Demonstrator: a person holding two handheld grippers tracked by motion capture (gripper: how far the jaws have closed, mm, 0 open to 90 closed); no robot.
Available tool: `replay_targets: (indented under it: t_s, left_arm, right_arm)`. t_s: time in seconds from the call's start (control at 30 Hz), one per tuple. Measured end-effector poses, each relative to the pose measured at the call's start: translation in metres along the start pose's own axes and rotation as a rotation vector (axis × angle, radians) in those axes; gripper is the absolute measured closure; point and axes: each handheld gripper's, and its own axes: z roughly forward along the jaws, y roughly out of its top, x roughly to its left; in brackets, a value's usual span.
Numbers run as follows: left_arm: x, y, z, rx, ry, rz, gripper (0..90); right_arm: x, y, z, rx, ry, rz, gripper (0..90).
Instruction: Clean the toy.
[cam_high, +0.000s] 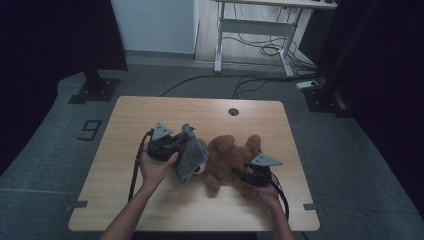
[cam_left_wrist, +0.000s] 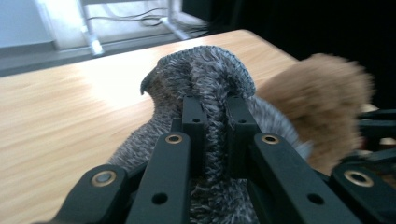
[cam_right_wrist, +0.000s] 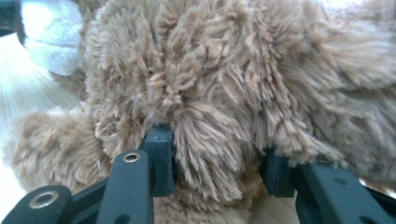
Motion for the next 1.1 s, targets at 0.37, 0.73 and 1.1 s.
replay_targets:
  t_s: [0.37, 0.73, 1.1]
  left_arm:
    - [-0.107, 0.023, 0.074, 0.067, -0.195, 0.173, 80.8]
    - [-0.085, 0.007, 0.111, 0.151, -0.131, 0.079, 80.4]
    - [-0.007, -0.018, 0.068, 0.162, 0.004, 0.001, 80.4]
  right_arm:
    - [0.004, 0.0, 0.001, -0.001, -0.006, -0.01, 54.4]
    - [0.006, 0.0, 0.001, -0.003, -0.013, -0.024, 54.3]
    - [0.005, -0.001, 0.001, -0.011, -0.007, -0.009, 54.4]
